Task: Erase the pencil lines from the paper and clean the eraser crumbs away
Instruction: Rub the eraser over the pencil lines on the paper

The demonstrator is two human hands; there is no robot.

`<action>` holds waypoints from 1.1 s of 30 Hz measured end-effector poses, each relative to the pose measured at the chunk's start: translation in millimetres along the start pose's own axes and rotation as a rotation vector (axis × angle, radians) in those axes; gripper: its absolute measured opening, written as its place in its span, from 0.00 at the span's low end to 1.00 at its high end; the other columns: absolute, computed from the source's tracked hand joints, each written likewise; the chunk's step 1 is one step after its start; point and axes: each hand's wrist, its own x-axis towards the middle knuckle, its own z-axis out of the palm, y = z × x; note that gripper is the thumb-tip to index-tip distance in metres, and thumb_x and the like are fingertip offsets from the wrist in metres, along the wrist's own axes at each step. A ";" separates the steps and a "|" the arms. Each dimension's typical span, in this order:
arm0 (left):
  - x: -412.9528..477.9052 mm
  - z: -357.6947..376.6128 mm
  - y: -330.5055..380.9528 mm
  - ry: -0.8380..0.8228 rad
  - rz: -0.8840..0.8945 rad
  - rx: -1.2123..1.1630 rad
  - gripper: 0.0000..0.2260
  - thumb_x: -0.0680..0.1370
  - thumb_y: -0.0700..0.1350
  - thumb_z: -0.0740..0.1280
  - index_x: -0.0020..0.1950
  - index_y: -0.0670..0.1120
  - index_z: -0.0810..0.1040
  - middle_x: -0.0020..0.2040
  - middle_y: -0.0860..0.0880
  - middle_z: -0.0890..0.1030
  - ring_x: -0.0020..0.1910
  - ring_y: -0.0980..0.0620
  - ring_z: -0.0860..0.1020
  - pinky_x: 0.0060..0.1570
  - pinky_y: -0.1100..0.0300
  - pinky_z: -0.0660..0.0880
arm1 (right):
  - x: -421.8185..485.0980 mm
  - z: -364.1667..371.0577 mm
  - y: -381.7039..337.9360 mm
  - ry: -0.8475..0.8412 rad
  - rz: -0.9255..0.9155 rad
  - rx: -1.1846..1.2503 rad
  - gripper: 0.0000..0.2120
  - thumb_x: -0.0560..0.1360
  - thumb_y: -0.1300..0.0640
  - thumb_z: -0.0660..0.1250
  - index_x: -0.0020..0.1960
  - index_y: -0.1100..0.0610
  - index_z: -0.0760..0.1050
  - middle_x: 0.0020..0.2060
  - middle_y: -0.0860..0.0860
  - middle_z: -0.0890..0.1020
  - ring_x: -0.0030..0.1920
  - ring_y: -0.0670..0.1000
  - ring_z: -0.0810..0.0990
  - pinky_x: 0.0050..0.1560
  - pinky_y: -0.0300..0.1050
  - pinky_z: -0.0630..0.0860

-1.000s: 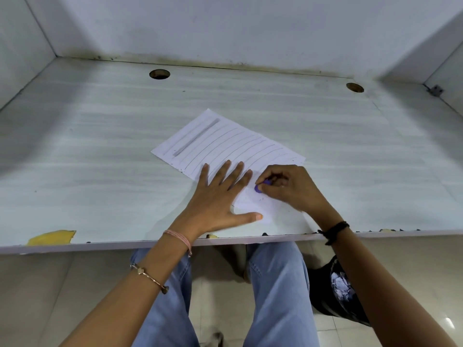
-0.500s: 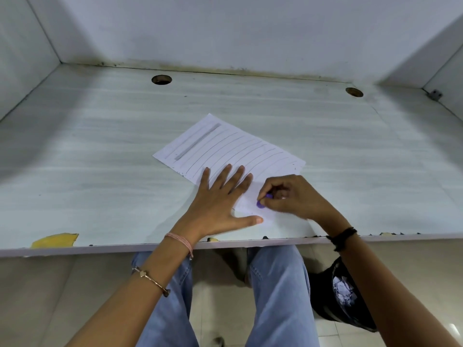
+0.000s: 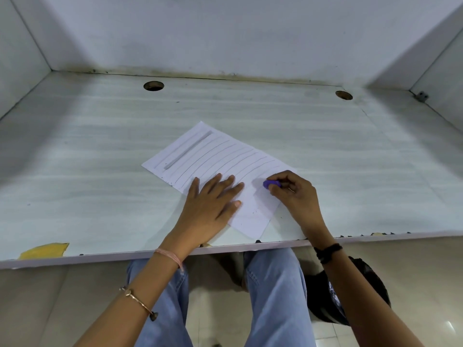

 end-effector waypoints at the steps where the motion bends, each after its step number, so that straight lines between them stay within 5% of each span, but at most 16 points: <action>1: 1.3 -1.1 -0.4 0.045 0.007 0.029 0.32 0.76 0.63 0.35 0.78 0.62 0.57 0.79 0.58 0.57 0.78 0.54 0.52 0.75 0.45 0.47 | -0.3 1.8 -0.8 0.002 -0.003 -0.005 0.06 0.72 0.67 0.69 0.46 0.59 0.81 0.43 0.49 0.84 0.42 0.42 0.80 0.44 0.29 0.74; 4: 16.9 -5.9 -1.0 0.129 0.056 0.128 0.25 0.79 0.63 0.46 0.74 0.62 0.66 0.70 0.53 0.69 0.70 0.50 0.64 0.64 0.46 0.61 | -0.8 7.3 -0.9 -0.031 -0.043 -0.094 0.06 0.70 0.67 0.71 0.44 0.57 0.81 0.42 0.50 0.84 0.41 0.46 0.80 0.43 0.33 0.76; 7: 36.4 -4.9 -1.7 0.083 0.113 0.067 0.31 0.73 0.72 0.49 0.72 0.62 0.69 0.75 0.51 0.63 0.77 0.48 0.52 0.72 0.35 0.50 | -0.7 7.6 -2.1 -0.029 -0.034 -0.100 0.06 0.70 0.67 0.71 0.43 0.57 0.81 0.41 0.51 0.84 0.40 0.48 0.80 0.43 0.36 0.76; 10: 43.1 2.5 -1.8 -0.074 0.129 0.059 0.42 0.67 0.79 0.44 0.78 0.63 0.52 0.81 0.54 0.41 0.77 0.54 0.34 0.72 0.34 0.35 | 1.5 7.5 -3.9 -0.013 -0.015 -0.109 0.06 0.70 0.66 0.71 0.42 0.56 0.81 0.40 0.50 0.84 0.39 0.46 0.80 0.42 0.34 0.76; 13: 42.6 4.3 -0.9 -0.139 0.100 0.139 0.45 0.65 0.81 0.40 0.78 0.63 0.39 0.79 0.55 0.36 0.77 0.55 0.34 0.71 0.34 0.35 | -1.8 11.0 -7.7 -0.093 -0.058 -0.160 0.06 0.69 0.65 0.72 0.43 0.56 0.82 0.39 0.48 0.84 0.37 0.43 0.79 0.41 0.31 0.75; 20: 43.9 6.5 -1.1 -0.119 0.103 0.138 0.44 0.66 0.80 0.43 0.78 0.63 0.38 0.79 0.55 0.35 0.77 0.55 0.34 0.71 0.34 0.33 | 13.3 2.1 -14.4 -0.069 -0.132 -0.301 0.07 0.67 0.67 0.72 0.41 0.56 0.83 0.36 0.47 0.83 0.35 0.42 0.77 0.40 0.31 0.72; 24: 45.1 4.7 -0.3 -0.124 0.117 0.190 0.43 0.68 0.78 0.44 0.78 0.62 0.37 0.79 0.54 0.35 0.78 0.53 0.34 0.71 0.33 0.35 | 4.1 9.9 -22.4 -0.277 -0.137 -0.348 0.07 0.66 0.66 0.72 0.41 0.55 0.83 0.35 0.47 0.83 0.36 0.44 0.79 0.38 0.32 0.73; 28: 45.4 7.6 -2.4 -0.103 0.106 0.135 0.45 0.65 0.81 0.40 0.78 0.63 0.37 0.79 0.54 0.36 0.78 0.54 0.34 0.71 0.34 0.34 | 20.6 1.8 -20.6 -0.096 -0.097 -0.319 0.07 0.66 0.68 0.72 0.41 0.58 0.83 0.36 0.50 0.83 0.34 0.40 0.76 0.37 0.27 0.70; 33: 45.9 6.0 -1.7 -0.115 0.116 0.178 0.45 0.65 0.80 0.40 0.78 0.61 0.37 0.79 0.54 0.35 0.78 0.53 0.34 0.71 0.33 0.34 | 7.7 10.3 -24.4 -0.262 -0.122 -0.366 0.07 0.66 0.67 0.72 0.40 0.57 0.83 0.34 0.47 0.82 0.34 0.41 0.77 0.37 0.27 0.69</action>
